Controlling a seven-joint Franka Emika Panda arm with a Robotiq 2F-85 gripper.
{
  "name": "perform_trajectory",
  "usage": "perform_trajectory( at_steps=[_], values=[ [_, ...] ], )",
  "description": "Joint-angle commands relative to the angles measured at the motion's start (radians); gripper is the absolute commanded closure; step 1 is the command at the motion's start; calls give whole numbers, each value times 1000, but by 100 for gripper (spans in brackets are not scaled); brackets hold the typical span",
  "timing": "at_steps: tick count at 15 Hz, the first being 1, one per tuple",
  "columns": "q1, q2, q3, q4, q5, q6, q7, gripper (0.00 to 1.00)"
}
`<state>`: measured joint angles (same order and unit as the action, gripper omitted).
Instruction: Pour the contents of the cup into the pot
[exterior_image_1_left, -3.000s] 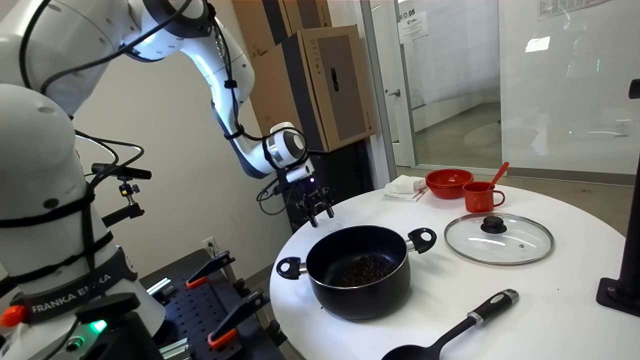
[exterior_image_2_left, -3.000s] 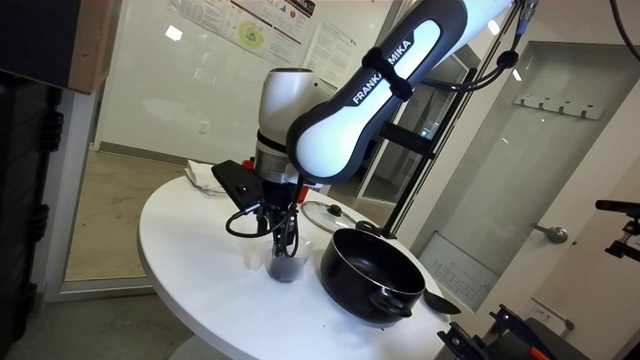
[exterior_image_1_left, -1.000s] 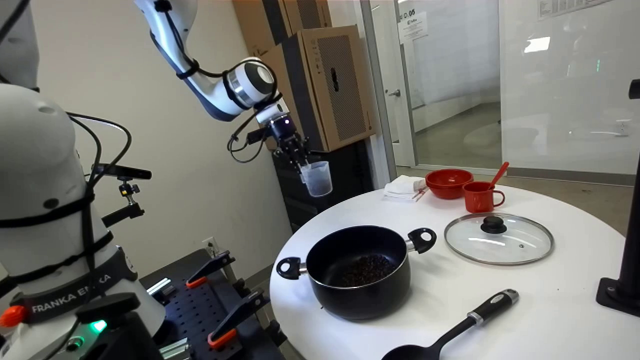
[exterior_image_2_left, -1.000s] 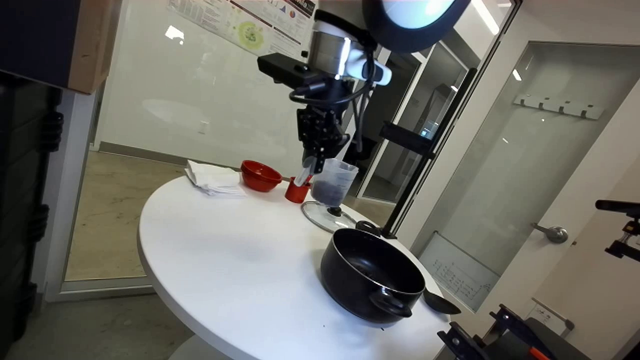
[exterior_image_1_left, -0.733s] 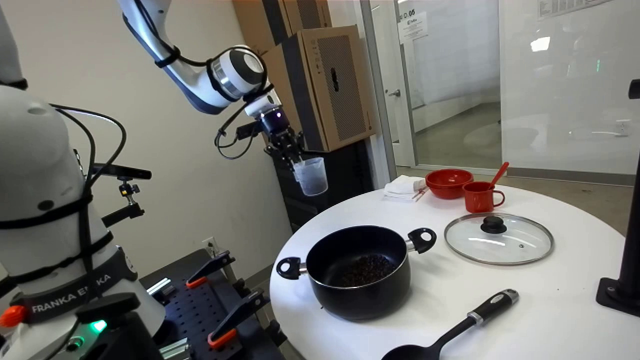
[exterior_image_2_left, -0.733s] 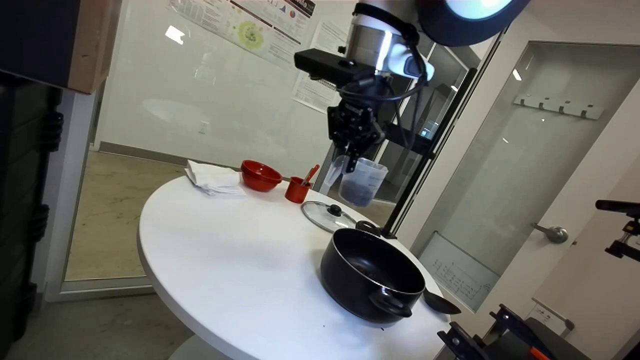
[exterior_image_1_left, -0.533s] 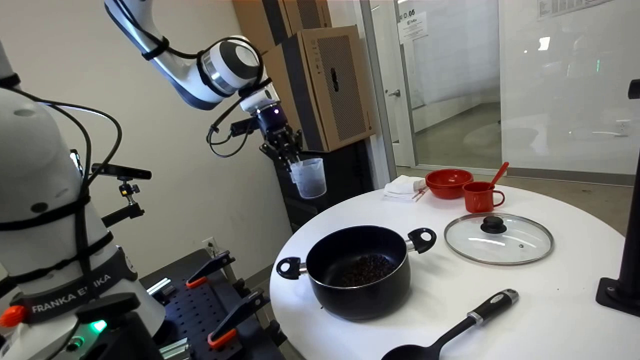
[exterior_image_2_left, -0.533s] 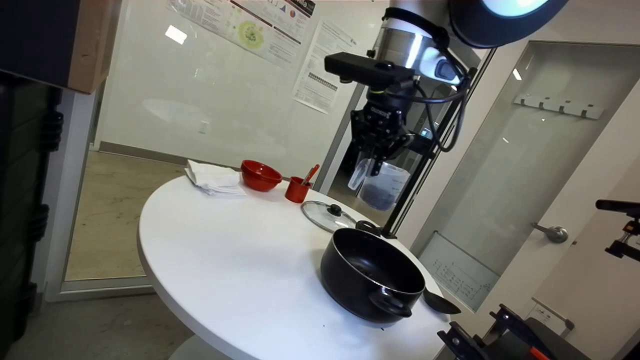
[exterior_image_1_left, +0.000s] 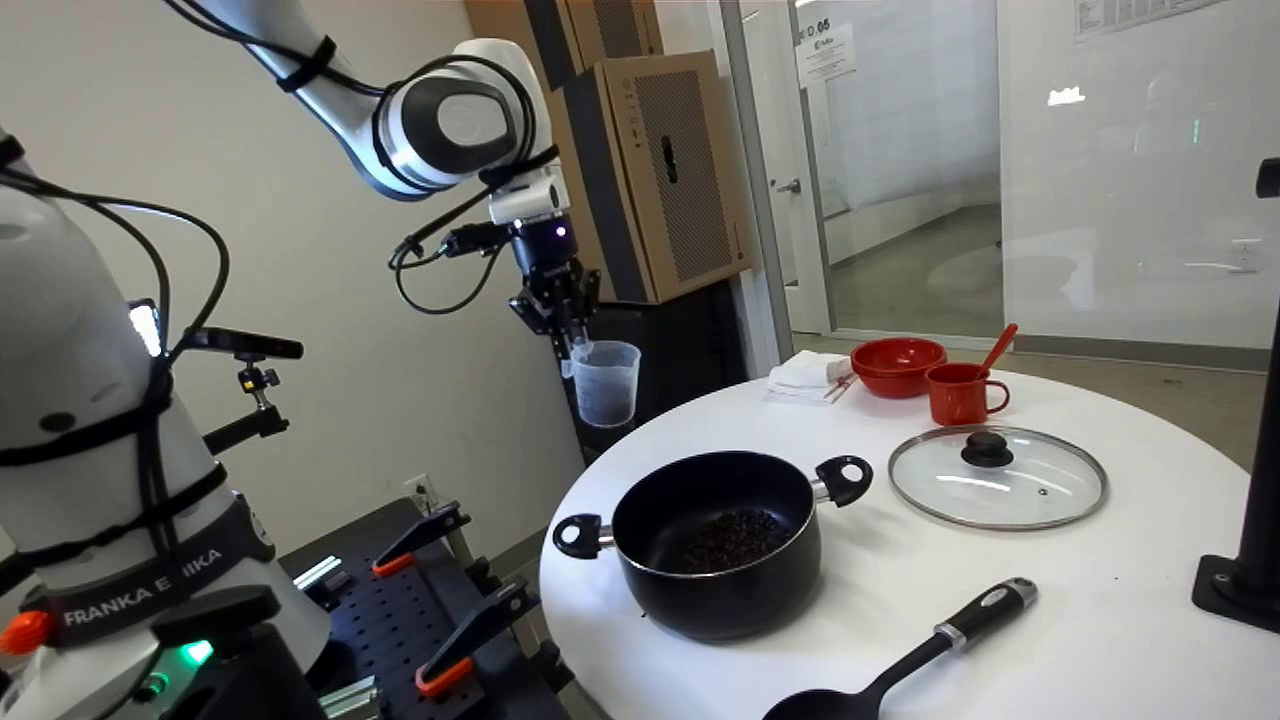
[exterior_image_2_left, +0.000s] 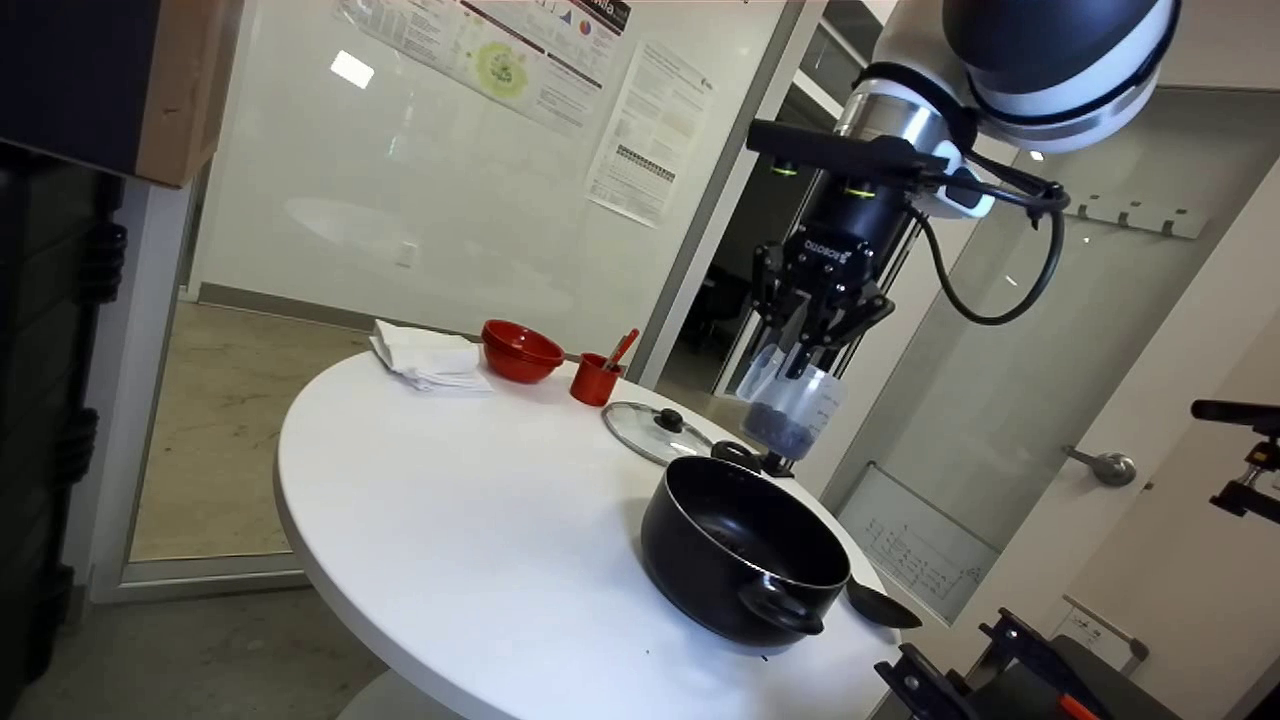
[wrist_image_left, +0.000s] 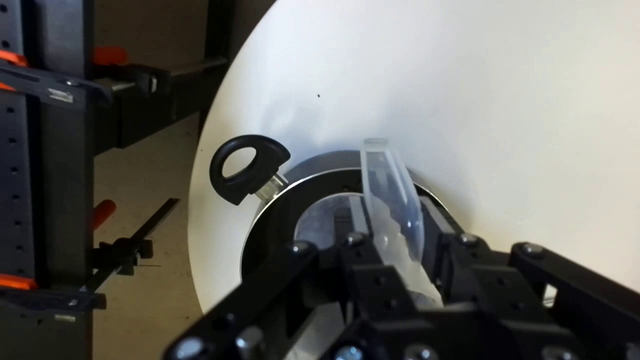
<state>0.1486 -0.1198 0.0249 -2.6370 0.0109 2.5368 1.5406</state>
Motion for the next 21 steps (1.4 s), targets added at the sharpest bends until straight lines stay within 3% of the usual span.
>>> perform_trajectory(
  at_steps=[1, 2, 3, 4, 10, 16, 21],
  values=[
    [-2, -3, -67, 14, 262, -52, -251, 93],
    [4, 1, -106, 28, 345, -82, -321, 93],
    [-58, 11, -83, 44, 425, -115, -386, 93],
    [-79, 24, -103, 64, 477, -153, -422, 93],
    [-211, 141, -158, 190, 654, -299, -525, 93],
    [-254, 305, -150, 314, 810, -395, -592, 93],
    [-286, 406, -167, 411, 881, -542, -541, 93]
  ],
)
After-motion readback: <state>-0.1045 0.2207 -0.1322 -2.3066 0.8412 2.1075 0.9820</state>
